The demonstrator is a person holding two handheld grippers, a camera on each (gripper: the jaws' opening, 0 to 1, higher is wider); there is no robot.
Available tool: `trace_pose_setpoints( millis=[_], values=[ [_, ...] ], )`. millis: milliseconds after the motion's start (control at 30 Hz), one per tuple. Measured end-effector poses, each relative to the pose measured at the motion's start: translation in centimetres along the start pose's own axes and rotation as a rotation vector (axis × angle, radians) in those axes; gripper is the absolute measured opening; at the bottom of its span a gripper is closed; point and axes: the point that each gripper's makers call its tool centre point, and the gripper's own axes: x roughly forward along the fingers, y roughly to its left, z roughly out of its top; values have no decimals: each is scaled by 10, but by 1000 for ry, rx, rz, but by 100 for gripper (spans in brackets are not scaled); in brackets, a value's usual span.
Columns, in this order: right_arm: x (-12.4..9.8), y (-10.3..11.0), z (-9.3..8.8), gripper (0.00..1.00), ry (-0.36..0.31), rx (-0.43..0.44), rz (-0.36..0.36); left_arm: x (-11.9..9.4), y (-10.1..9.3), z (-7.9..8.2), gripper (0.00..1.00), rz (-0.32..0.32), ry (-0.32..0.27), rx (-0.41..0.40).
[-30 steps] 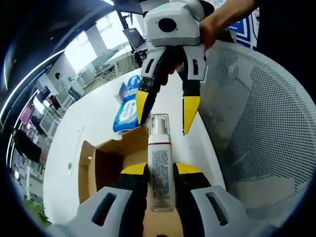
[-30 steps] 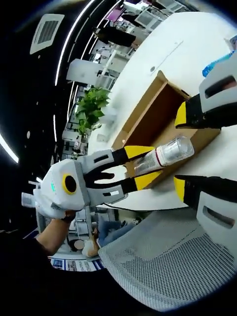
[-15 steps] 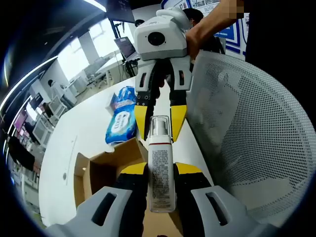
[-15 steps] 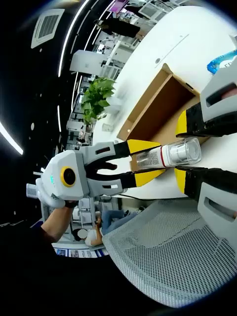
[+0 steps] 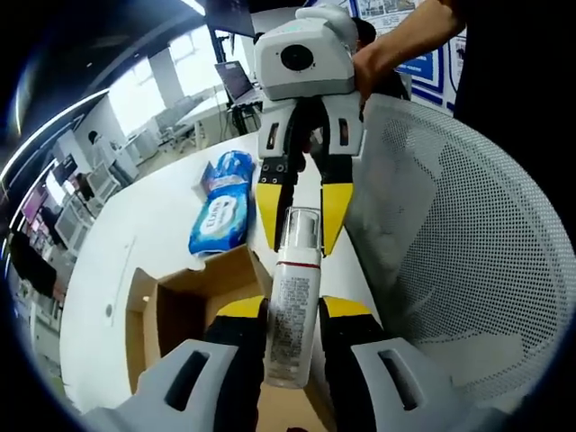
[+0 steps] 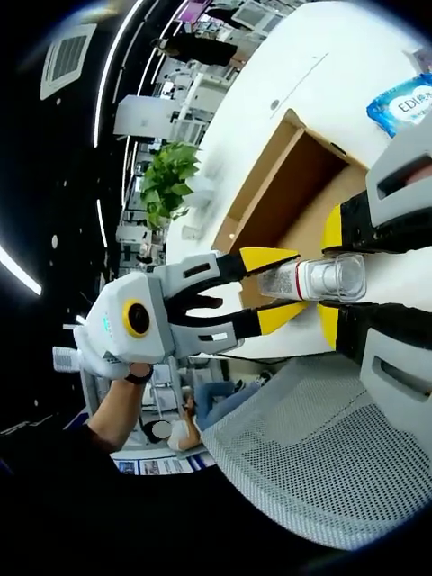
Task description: Operate the shoe box by opening the lid, removing the specified soft item, and placing it in the target area until the item is outside and the box remains undamaged.
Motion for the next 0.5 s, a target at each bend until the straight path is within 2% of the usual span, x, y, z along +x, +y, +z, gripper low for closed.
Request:
trace_pose_setpoints(
  millis=[200,333,433,500],
  values=[
    [-7,-4,-5,15,0,29,-22,0,5,4,28,39,-17,-26],
    [-15,-11,-7,15,-13,59,-49,-2,11,6,31,78,-45,-75],
    [-21,-17,-12,15,-10,68,-70,-6,18,10,34,118,-89,-154],
    [-24,-20,-14,15,-7,67,-83,-10,23,13,41,151,-130,-223]
  ],
)
